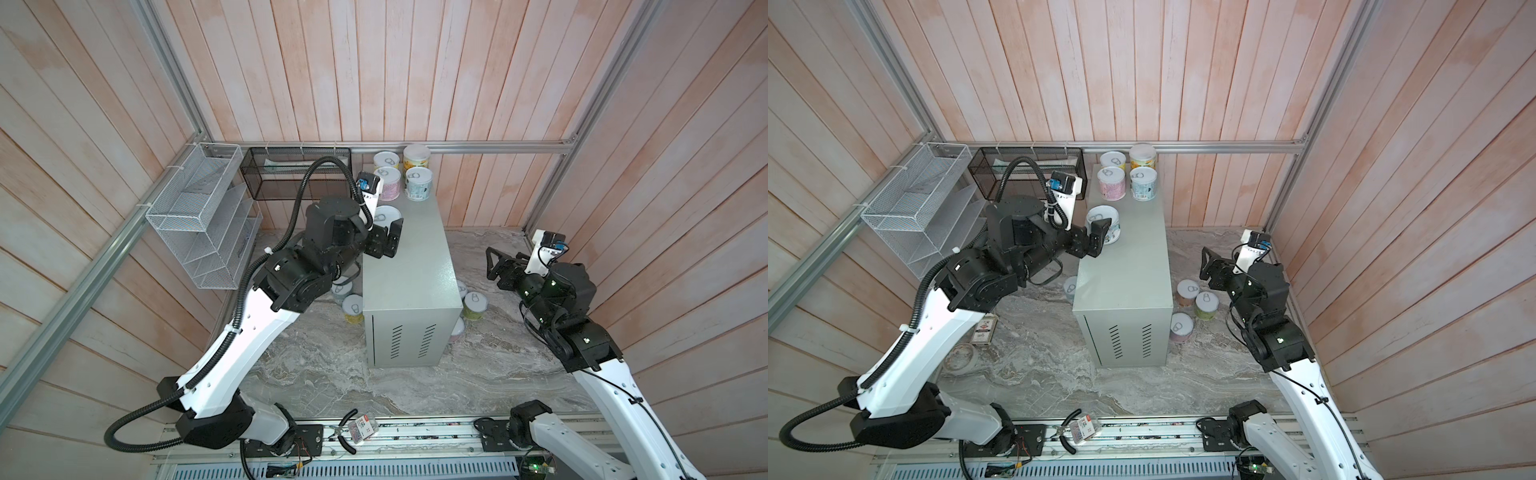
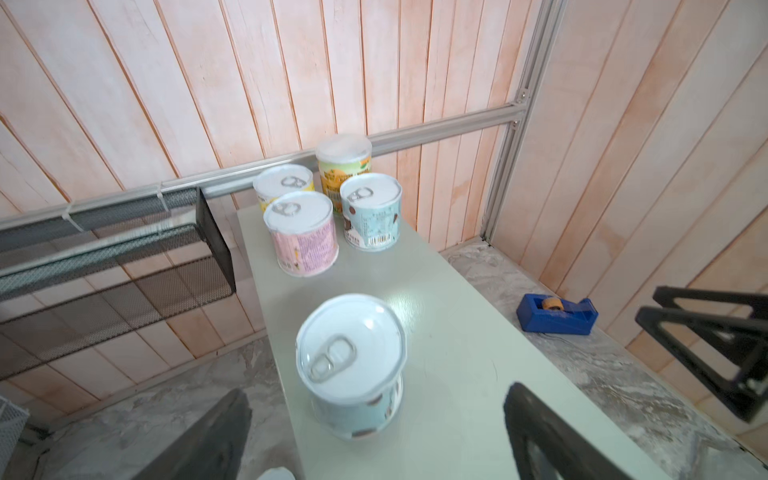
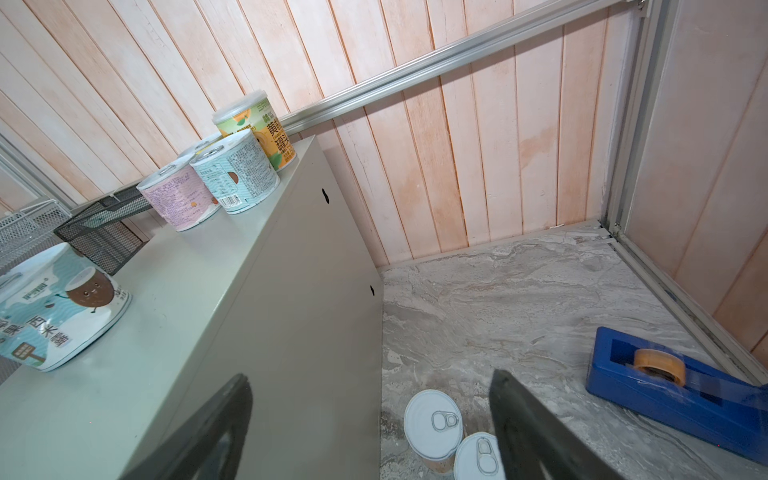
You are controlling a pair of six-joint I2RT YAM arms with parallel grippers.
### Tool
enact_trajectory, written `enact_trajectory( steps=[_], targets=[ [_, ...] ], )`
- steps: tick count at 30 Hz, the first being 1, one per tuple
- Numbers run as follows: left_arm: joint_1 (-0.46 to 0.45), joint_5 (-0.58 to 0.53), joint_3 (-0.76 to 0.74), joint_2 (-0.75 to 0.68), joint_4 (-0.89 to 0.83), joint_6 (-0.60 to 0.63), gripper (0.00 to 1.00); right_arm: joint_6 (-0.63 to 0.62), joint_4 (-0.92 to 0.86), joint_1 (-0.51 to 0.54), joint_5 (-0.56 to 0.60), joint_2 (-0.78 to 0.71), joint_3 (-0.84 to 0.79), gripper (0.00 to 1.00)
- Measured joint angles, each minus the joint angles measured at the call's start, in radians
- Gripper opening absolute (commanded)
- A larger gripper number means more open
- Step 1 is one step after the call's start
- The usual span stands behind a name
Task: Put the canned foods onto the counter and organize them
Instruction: 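Lower the pale-blue can onto the cabinet top nearest the robot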
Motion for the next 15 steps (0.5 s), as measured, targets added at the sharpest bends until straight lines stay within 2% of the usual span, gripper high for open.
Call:
enact_trajectory(
  steps=[6, 15],
  targets=[
    [0.0, -0.003, -0.211, -0.096, 0.098, -0.014, 0.79, 0.0, -0.006, 0.0, 0.007, 0.012, 0.0, 0.88],
    [0.031, 0.03, -0.311, -0.06, 0.199, -0.027, 0.64, 0.002, -0.013, 0.01, 0.014, 0.025, 0.006, 0.87]
  ],
)
